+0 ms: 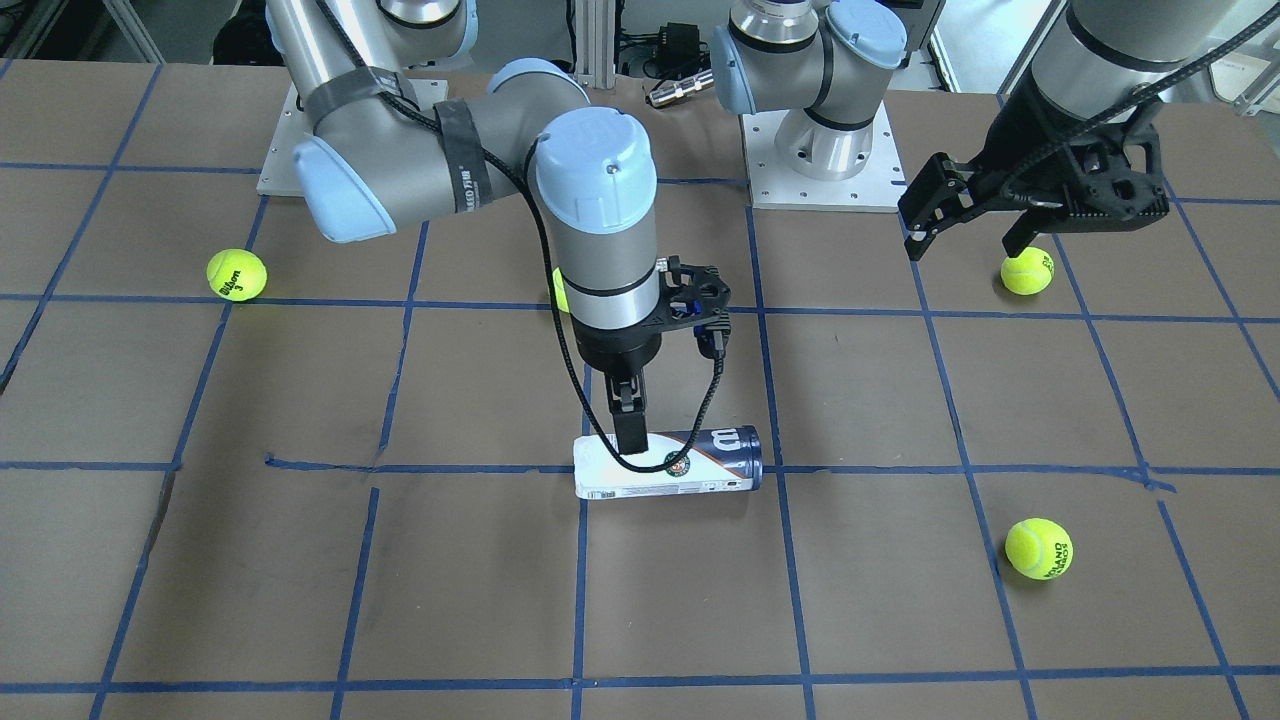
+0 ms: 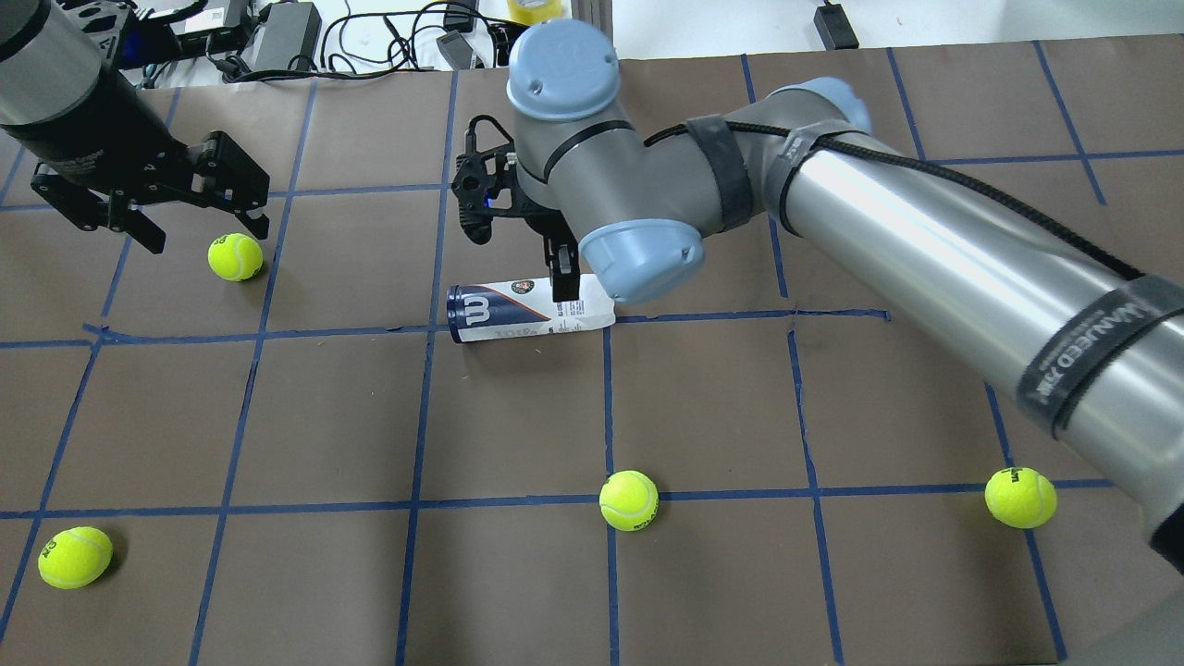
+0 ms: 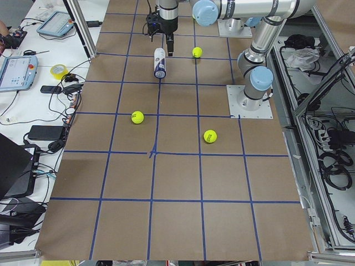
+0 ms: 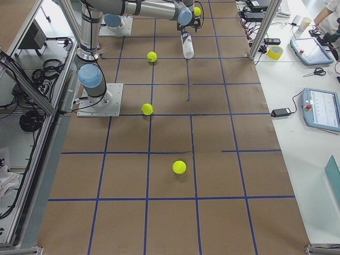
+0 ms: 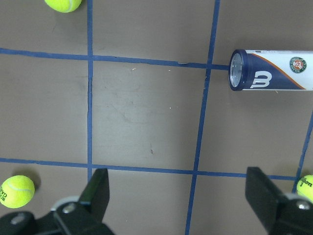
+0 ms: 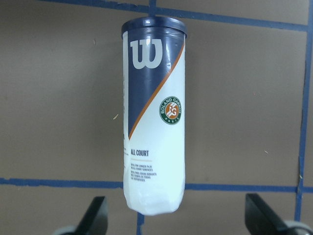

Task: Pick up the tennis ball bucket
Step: 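Raise the right gripper away while the left gripper reaches toward the can's lid end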

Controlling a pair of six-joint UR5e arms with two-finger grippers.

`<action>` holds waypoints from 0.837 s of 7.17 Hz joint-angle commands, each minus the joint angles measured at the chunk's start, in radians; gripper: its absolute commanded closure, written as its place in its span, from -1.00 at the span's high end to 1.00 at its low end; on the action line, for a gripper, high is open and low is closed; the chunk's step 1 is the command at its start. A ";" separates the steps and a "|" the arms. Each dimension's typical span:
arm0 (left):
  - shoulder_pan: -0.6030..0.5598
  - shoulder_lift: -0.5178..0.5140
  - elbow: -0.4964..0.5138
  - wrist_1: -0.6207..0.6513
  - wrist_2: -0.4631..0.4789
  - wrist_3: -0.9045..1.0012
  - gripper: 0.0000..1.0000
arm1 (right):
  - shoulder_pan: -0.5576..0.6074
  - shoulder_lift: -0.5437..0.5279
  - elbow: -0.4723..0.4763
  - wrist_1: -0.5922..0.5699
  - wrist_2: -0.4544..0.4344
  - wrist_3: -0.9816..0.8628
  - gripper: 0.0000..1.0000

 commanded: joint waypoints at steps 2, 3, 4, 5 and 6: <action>-0.001 -0.061 -0.025 0.053 -0.144 -0.077 1.00 | -0.233 -0.154 0.004 0.266 0.113 0.028 1.00; -0.001 -0.079 -0.044 0.090 -0.167 -0.070 1.00 | -0.257 -0.223 0.007 0.348 0.109 0.089 1.00; 0.001 -0.096 -0.065 0.115 -0.207 -0.067 1.00 | -0.260 -0.300 0.012 0.435 0.092 0.209 1.00; 0.001 -0.126 -0.094 0.144 -0.304 -0.060 1.00 | -0.266 -0.363 0.013 0.517 0.063 0.320 1.00; 0.001 -0.154 -0.125 0.199 -0.316 -0.057 1.00 | -0.269 -0.410 0.015 0.549 0.005 0.374 1.00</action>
